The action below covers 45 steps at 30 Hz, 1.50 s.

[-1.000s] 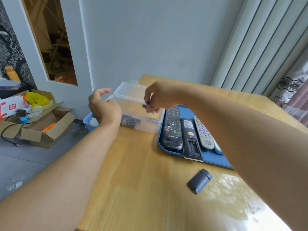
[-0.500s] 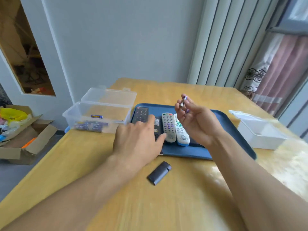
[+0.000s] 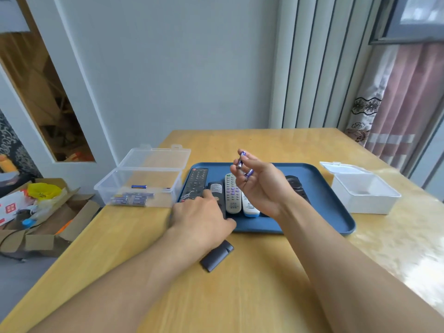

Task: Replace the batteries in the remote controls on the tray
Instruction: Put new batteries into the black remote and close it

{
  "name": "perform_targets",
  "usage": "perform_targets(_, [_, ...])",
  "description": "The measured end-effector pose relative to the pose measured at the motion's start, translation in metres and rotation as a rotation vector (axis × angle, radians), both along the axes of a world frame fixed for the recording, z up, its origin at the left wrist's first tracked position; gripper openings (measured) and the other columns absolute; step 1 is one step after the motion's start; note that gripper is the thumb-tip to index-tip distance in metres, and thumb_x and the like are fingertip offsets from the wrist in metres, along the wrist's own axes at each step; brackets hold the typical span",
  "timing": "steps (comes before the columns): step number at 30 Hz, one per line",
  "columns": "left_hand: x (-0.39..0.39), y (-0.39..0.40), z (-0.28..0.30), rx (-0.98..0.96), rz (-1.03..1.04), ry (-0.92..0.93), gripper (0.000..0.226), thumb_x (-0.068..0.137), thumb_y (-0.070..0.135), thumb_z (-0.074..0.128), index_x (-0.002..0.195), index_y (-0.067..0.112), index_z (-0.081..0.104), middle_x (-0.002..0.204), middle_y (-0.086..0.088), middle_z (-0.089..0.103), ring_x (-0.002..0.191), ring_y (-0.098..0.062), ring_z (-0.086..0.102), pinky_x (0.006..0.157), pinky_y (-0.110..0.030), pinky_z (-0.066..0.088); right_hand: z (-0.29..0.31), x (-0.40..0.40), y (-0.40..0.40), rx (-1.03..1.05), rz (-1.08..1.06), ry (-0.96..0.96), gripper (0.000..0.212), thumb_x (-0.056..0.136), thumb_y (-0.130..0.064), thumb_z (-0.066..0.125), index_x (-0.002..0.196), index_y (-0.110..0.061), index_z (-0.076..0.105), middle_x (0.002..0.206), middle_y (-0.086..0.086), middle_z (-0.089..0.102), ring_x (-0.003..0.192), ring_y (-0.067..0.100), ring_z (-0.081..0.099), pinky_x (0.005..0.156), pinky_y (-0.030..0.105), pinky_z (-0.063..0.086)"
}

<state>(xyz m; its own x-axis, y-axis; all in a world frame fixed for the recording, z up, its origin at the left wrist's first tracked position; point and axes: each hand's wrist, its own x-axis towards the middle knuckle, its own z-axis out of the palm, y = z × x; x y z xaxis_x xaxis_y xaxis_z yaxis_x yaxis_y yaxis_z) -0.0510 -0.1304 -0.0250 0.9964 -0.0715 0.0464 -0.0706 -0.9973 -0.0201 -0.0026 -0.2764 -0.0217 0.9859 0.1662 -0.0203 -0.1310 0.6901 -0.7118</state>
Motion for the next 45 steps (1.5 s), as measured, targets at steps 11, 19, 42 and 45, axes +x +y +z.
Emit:
perform_targets(11, [0.035, 0.025, 0.024, -0.661, 0.045, -0.188, 0.041, 0.084, 0.027, 0.065, 0.117, 0.022, 0.041, 0.099, 0.000, 0.065, 0.084, -0.028, 0.065, 0.071, -0.036, 0.050, 0.000, 0.002, -0.008, -0.108, -0.036, -0.064, 0.029, 0.102, -0.016, 0.053, 0.127, -0.011, 0.066, 0.080, 0.000, 0.048, 0.057, 0.010, 0.039, 0.048, 0.018, 0.032])
perform_targets(19, [0.060, 0.014, -0.011, -1.568, -0.103, -0.116, 0.031, 0.088, 0.005, 0.074, 0.110, 0.016, 0.055, 0.086, 0.000, 0.069, 0.068, -0.012, 0.071, 0.043, -0.027, 0.040, 0.003, -0.006, 0.003, -0.451, -0.090, -0.200, 0.025, 0.095, -0.025, 0.066, 0.117, -0.016, 0.072, 0.084, -0.005, 0.065, 0.065, 0.018, 0.012, 0.047, 0.021, 0.019])
perform_targets(42, [0.055, 0.030, -0.011, -1.859, -0.289, 0.162, 0.029, 0.109, 0.031, 0.037, 0.131, 0.018, 0.052, 0.113, -0.006, 0.076, 0.095, -0.031, 0.075, 0.042, -0.026, 0.049, 0.000, -0.014, 0.016, -0.682, -0.196, -0.352, 0.013, 0.103, -0.018, 0.055, 0.115, -0.015, 0.049, 0.111, 0.000, 0.076, 0.048, 0.011, 0.026, 0.045, 0.019, 0.029])
perform_targets(45, [0.055, 0.030, -0.010, -1.855, -0.278, 0.151, 0.024, 0.108, 0.029, 0.042, 0.129, 0.024, 0.053, 0.112, -0.007, 0.076, 0.099, -0.034, 0.074, 0.039, -0.024, 0.046, 0.001, -0.017, 0.018, -0.709, -0.230, -0.402, 0.014, 0.100, -0.019, 0.060, 0.110, -0.014, 0.052, 0.111, 0.003, 0.076, 0.044, 0.002, 0.041, 0.046, 0.017, 0.032])
